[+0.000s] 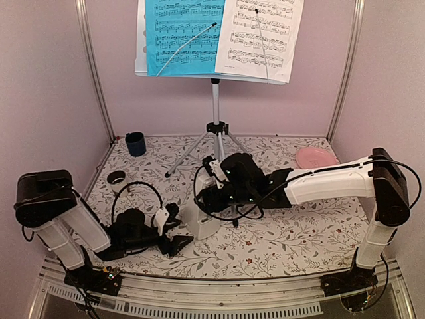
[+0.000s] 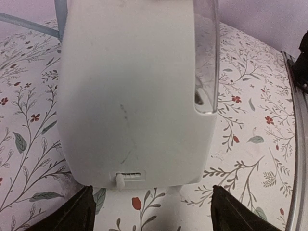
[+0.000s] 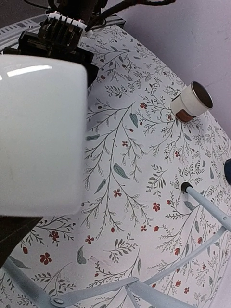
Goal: Set up the instrument practice props
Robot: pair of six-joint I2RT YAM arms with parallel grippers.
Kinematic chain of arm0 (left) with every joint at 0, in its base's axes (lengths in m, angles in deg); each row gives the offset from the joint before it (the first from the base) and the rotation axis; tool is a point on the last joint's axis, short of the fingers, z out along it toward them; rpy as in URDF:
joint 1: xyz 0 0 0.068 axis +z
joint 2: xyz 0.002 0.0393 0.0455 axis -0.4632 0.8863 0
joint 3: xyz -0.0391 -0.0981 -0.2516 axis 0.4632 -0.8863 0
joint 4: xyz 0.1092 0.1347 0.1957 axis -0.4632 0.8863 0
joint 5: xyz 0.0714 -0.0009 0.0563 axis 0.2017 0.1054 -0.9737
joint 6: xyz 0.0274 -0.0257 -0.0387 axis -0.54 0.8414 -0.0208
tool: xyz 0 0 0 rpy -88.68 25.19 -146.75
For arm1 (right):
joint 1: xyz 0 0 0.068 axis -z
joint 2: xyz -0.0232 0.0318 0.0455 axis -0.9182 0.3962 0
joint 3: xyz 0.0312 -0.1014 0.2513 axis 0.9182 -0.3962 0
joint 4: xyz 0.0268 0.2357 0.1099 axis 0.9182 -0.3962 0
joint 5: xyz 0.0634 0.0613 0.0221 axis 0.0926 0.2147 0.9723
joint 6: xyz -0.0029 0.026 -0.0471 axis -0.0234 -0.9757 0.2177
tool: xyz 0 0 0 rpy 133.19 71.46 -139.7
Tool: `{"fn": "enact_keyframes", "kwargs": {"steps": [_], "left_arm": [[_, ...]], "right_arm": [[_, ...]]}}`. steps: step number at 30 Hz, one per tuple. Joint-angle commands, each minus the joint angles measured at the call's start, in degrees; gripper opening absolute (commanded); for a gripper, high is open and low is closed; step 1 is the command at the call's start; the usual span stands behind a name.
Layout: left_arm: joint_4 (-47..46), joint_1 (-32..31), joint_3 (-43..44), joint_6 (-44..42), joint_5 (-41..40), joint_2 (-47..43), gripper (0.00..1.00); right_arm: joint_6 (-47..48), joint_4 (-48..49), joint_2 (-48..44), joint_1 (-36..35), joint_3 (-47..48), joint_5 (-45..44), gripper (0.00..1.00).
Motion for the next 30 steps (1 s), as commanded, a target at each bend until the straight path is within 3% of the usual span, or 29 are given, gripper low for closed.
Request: {"fn": "enact_keyframes", "kwargs": {"steps": [1, 7, 12, 19, 30], "left_arm": [[-13.5, -1.6, 0.7, -0.7, -2.6, 6.6, 0.83], [-18.1, -3.3, 2.1, -1.7, -3.6, 12.3, 0.82], [-18.0, -4.7, 2.1, -2.4, -6.3, 12.4, 0.77], [-18.7, -6.3, 2.1, -3.6, -6.9, 12.8, 0.79], [-18.0, -6.5, 2.5, -2.5, -10.4, 13.1, 0.70]], "right_arm": [[-3.4, 6.2, -1.8, 0.0, 1.0, 1.6, 0.08], [-5.1, 6.3, -1.7, -0.3, 1.0, 1.1, 0.06], [-5.7, 5.6, -1.1, -1.0, 1.9, 0.2, 0.05], [-6.3, 5.4, -0.7, -2.1, 2.3, -2.1, 0.04], [-7.3, 6.0, -1.0, -2.3, 2.1, -1.8, 0.03]]}}
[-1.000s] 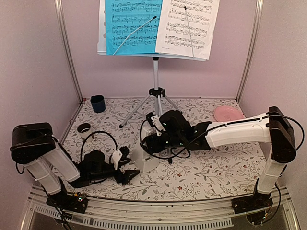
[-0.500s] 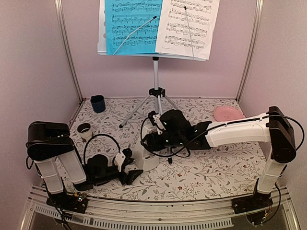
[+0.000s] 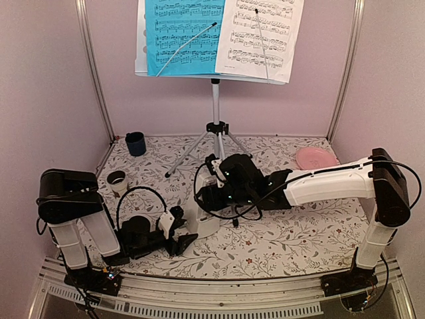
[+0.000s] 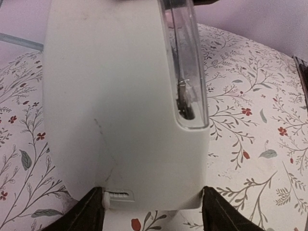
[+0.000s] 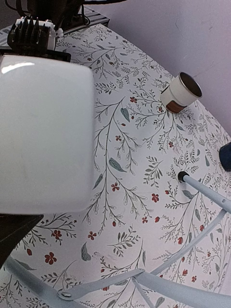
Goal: Set up the instrument practice props
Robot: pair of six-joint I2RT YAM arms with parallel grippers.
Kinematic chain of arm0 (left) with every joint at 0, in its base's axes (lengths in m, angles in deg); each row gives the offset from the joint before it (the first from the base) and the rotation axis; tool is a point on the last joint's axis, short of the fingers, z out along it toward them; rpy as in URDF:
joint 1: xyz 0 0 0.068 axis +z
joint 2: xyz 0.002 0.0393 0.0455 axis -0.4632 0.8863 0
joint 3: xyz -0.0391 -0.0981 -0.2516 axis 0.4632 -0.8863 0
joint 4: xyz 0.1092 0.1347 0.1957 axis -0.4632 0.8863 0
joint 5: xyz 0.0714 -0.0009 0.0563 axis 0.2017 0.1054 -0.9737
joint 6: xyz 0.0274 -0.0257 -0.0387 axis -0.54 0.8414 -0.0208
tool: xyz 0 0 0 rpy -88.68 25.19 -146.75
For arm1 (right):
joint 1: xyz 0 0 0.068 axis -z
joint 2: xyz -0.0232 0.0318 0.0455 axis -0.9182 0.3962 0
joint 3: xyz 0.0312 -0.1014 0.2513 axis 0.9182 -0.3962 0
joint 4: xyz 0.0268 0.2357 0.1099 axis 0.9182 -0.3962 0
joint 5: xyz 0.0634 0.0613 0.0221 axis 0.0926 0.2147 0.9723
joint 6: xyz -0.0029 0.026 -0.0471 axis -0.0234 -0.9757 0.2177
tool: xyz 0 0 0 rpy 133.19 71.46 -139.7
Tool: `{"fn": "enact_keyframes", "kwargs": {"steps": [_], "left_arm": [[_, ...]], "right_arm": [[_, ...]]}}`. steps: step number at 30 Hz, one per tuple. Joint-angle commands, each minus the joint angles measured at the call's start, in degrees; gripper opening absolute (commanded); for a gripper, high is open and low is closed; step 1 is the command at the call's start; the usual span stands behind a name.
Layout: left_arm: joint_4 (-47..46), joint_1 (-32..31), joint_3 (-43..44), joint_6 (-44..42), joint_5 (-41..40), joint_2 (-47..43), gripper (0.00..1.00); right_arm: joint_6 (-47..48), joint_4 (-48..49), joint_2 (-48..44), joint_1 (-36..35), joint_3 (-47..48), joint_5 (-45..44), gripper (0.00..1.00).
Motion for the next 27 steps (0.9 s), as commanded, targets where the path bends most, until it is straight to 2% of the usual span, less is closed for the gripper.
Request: {"fn": "enact_keyframes", "kwargs": {"steps": [1, 17, 21, 24, 26, 27], "left_arm": [[-2.2, -1.1, 1.0, 0.0, -0.8, 0.9, 0.69], [-3.1, -1.1, 0.5, 0.2, -1.2, 1.2, 0.60], [-3.5, -1.1, 0.1, 0.4, -1.8, 1.0, 0.64], [-4.8, -1.1, -1.3, 0.7, -3.0, -0.3, 0.73], [-5.4, -1.1, -3.0, 1.6, -4.4, -2.5, 0.79], [-4.9, -1.1, -3.8, 2.2, -4.9, -3.9, 0.82]], "right_arm": [[-1.9, 5.5, -1.0, -1.0, 2.1, 1.5, 0.03], [-1.9, 4.9, -1.3, -1.1, 2.4, 0.8, 0.03], [-1.9, 4.8, -1.4, -1.2, 2.1, 0.8, 0.03], [-1.8, 5.0, -1.5, -1.4, 2.3, 0.3, 0.05], [-1.5, 4.9, -1.4, -1.8, 2.7, -0.1, 0.13], [-1.4, 4.8, -1.4, -2.0, 3.0, -0.1, 0.21]]}}
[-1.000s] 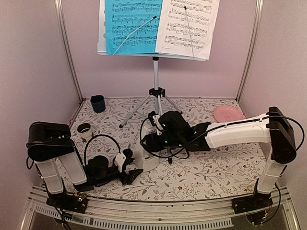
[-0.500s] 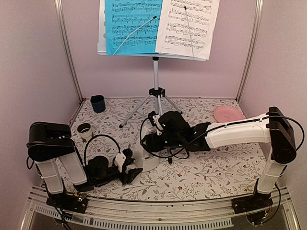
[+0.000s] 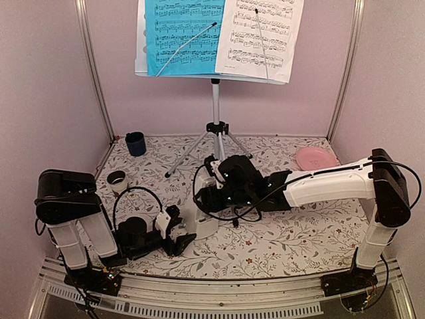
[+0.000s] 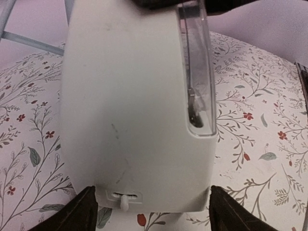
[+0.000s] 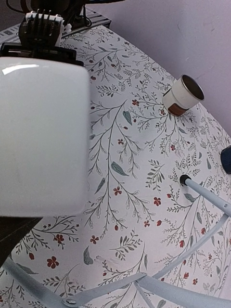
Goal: Set up the instrument practice props
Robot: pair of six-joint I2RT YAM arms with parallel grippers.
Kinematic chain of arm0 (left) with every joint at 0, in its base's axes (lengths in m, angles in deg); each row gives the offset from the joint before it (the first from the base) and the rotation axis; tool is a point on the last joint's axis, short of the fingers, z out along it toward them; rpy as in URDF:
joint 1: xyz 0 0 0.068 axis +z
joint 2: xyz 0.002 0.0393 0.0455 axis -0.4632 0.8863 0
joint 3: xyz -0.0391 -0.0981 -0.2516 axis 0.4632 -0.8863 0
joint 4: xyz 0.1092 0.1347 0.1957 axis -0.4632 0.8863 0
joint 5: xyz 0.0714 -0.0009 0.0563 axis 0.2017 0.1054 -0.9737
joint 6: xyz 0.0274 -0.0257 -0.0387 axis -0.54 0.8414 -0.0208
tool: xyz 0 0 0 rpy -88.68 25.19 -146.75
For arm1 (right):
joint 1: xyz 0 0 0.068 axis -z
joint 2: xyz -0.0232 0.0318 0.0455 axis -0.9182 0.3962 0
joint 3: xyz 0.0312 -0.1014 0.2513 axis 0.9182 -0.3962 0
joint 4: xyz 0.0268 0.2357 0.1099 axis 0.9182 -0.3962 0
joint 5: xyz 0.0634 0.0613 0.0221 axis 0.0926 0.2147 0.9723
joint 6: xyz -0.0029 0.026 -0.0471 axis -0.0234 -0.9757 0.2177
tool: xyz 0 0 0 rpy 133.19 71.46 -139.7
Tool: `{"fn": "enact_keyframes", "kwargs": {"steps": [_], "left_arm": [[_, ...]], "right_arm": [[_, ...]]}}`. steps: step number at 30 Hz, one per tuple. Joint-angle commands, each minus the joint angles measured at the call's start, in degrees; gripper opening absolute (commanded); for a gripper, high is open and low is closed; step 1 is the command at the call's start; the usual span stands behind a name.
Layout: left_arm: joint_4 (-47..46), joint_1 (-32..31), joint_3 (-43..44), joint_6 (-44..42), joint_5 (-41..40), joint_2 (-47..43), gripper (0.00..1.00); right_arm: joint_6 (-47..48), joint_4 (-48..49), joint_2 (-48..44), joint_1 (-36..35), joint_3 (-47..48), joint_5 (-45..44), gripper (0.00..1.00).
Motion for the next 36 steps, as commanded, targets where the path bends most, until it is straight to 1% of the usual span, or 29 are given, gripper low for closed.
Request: {"fn": "enact_keyframes", "kwargs": {"steps": [1, 3, 5, 7, 8, 11, 12, 16, 18, 19, 21, 23, 26, 28, 31, 36], "left_arm": [[-1.6, -0.7, -3.1, 2.0, -3.2, -5.4, 0.84], [2.7, -0.8, -3.4, 2.9, -3.8, -9.7, 0.87], [7.3, -0.7, -3.4, 3.6, -4.7, -13.6, 0.88], [10.7, -0.6, -3.7, 4.4, -5.2, -16.9, 0.89], [12.5, -0.2, -4.1, 4.9, -5.2, -18.3, 0.89], [15.8, 0.6, -5.0, 6.2, -4.7, -22.3, 0.89], [17.1, 0.8, -5.3, 6.4, -4.6, -23.6, 0.88], [23.0, 1.1, -6.0, 7.9, -3.6, -29.2, 0.80], [27.7, 1.1, -5.9, 8.8, -3.4, -32.6, 0.75], [30.3, 1.1, -5.7, 9.2, -3.3, -34.2, 0.72], [36.5, 1.3, -4.8, 9.6, -3.5, -37.4, 0.65], [43.2, 1.8, -3.3, 9.9, -3.0, -40.0, 0.56], [48.3, 3.5, -2.0, 11.5, 0.0, -41.3, 0.44], [49.7, 3.9, -1.3, 12.1, 1.7, -40.4, 0.37], [49.9, 4.3, 0.6, 12.3, 4.0, -37.6, 0.32], [46.5, 6.7, 3.9, 14.1, 6.4, -30.1, 0.26]], "right_arm": [[-1.0, 4.7, -1.4, -1.7, 3.3, 0.4, 0.31], [-1.3, 4.2, -1.6, -1.9, 3.8, 1.4, 0.47], [-2.1, 4.4, -2.7, -2.2, 3.8, 3.5, 0.61], [-2.4, 5.3, -4.0, -2.4, 3.4, 5.4, 0.75], [-2.5, 5.7, -4.7, -2.5, 2.8, 6.4, 0.85], [-2.5, 7.3, -7.0, -2.4, 0.3, 8.4, 0.99], [-2.3, 7.6, -7.8, -2.2, -0.1, 9.1, 0.99], [-2.3, 9.9, -11.9, 0.4, -7.9, 13.0, 1.00], [-2.5, 11.4, -13.9, 2.5, -12.1, 15.5, 0.96], [-2.4, 11.7, -14.7, 3.3, -13.9, 16.0, 0.92], [-1.3, 11.7, -15.4, 4.8, -16.6, 16.7, 0.80], [-0.1, 11.6, -15.2, 6.3, -18.1, 18.1, 0.70], [1.9, 11.0, -13.1, 7.1, -17.8, 19.6, 0.55], [3.5, 10.5, -11.0, 7.1, -16.7, 20.2, 0.48], [5.3, 10.3, -8.0, 7.1, -15.1, 20.4, 0.39], [7.3, 11.0, -2.9, 7.1, -12.4, 20.9, 0.31]]}}
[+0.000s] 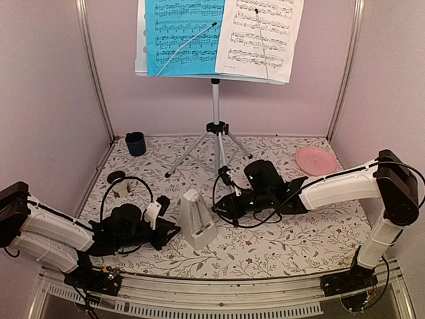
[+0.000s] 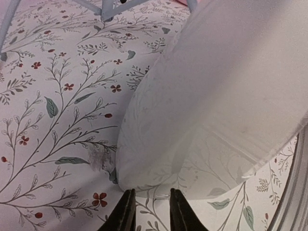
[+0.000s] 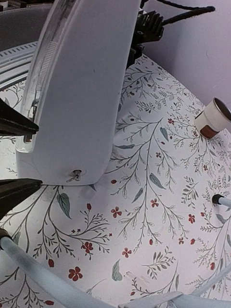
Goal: Set up the instrument practice props
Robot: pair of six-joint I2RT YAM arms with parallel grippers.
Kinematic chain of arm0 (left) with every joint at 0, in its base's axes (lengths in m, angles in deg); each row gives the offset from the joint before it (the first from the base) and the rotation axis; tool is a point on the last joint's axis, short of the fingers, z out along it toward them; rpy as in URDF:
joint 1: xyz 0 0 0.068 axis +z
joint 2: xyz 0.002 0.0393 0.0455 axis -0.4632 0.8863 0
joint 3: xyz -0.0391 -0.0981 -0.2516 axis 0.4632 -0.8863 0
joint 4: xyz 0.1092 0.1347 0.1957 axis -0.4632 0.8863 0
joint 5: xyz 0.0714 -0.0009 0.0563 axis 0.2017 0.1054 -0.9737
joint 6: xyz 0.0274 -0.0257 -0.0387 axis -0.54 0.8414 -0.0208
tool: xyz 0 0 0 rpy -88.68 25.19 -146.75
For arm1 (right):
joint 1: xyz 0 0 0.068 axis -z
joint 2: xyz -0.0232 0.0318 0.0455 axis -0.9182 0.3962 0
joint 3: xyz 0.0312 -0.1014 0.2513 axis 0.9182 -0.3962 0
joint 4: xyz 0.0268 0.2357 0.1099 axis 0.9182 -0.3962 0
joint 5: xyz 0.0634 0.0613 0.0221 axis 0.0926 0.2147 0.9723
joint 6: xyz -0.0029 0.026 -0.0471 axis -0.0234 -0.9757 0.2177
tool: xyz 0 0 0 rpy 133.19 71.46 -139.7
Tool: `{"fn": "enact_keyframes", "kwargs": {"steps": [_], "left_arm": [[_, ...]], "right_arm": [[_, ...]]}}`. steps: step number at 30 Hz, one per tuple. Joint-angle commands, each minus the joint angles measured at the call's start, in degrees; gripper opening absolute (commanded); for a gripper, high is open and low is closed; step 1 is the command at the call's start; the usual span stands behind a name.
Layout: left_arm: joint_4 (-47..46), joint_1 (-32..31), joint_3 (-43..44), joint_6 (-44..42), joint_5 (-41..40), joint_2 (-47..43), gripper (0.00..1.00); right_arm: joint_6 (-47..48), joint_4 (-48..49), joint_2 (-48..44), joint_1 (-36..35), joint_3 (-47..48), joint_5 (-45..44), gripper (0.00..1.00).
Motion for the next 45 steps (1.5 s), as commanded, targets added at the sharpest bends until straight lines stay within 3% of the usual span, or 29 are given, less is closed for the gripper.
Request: {"fn": "enact_keyframes", "kwargs": {"steps": [1, 16, 19, 22, 27, 30, 34, 38, 45], "left_arm": [[-1.2, 2.9, 3.3, 1.8, 3.5, 5.4, 0.25], [-6.8, 14.9, 14.5, -5.7, 14.6, 17.8, 0.24], [-5.6, 15.6, 14.5, -5.0, 13.7, 15.5, 0.37], [-2.2, 15.9, 14.0, -3.8, 10.0, 10.2, 0.60], [6.6, 15.9, 13.5, 1.9, 3.3, -1.7, 0.75], [14.4, 15.4, 13.4, 3.1, 1.8, -8.9, 0.79], [18.1, 12.2, 11.0, 2.5, 0.8, -18.8, 0.84], [21.0, 6.0, 11.0, 0.5, -0.8, -25.3, 0.99], [25.5, -3.2, 14.0, 4.0, -8.8, -22.9, 0.99]], "right_arm": [[3.0, 1.4, 3.8, -0.2, 3.1, 1.4, 0.30], [-1.9, 7.6, 7.3, -4.5, 0.2, 4.0, 0.27], [-4.1, 8.6, 8.4, -5.7, 0.5, 3.7, 0.26], [-5.6, 9.9, 8.8, -6.1, 0.6, 3.4, 0.27], [-5.4, 12.5, 8.1, -6.7, 0.4, 4.2, 0.29], [-4.8, 15.8, 5.4, -6.7, -2.7, 2.9, 0.35], [-4.4, 20.0, 0.9, -5.5, -7.7, 1.2, 0.50], [-3.3, 22.3, -1.9, -4.7, -10.3, -0.7, 0.64], [-2.7, 25.0, -4.8, -3.8, -13.2, -4.6, 0.85]]}}
